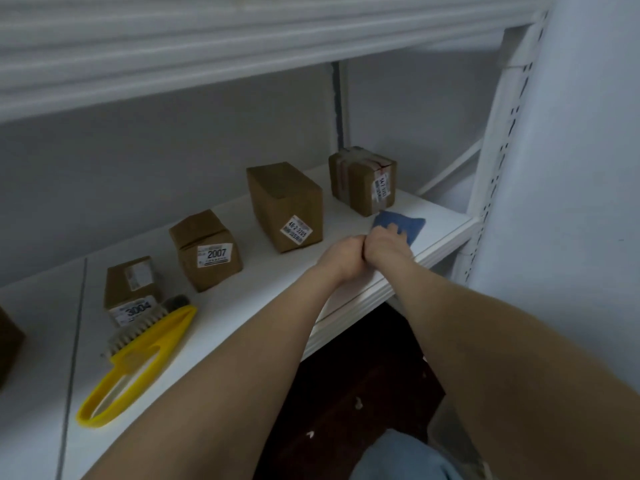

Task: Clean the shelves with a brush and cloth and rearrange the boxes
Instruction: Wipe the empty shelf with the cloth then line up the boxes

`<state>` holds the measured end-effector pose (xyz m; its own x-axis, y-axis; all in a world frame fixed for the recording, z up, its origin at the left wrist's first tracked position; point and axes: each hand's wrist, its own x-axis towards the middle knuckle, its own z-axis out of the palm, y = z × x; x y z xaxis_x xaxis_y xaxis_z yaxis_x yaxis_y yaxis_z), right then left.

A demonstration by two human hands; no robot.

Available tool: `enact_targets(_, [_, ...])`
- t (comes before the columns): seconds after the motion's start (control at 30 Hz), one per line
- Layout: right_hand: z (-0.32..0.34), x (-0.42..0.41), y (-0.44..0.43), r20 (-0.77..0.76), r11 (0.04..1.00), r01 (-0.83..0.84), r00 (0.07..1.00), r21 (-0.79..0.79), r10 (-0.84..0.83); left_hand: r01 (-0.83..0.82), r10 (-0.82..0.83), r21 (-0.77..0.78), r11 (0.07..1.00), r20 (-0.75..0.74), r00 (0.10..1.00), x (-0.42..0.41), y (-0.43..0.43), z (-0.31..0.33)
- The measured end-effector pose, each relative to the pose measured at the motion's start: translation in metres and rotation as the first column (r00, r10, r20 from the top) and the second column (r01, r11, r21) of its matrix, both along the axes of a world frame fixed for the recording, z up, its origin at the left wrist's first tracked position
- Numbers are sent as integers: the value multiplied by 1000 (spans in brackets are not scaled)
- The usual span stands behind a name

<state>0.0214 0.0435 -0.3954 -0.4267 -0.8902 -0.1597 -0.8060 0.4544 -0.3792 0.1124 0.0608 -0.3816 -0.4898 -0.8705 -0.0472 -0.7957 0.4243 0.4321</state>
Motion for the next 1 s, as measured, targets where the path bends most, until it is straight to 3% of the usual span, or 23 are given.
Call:
enact_targets(0.27, [-1,-74,-43,-69,996,28,997,81,-22,-16,19,-72,997,48,999,-38,-28,-9])
enact_targets(0.5, [-2,-75,-38,-64,995,28,998,100,-22,-123,133,-95,988,111,985,18,-30,-9])
enact_targets(0.8, [12,44,35,-35,989,-133,990,60,135,-220,234,-106,970,144,962,104,12,12])
enact_targets(1.0, [15,134,80,34,949,-317,948,3,316,-252,311,-298,920,168,935,183,54,36])
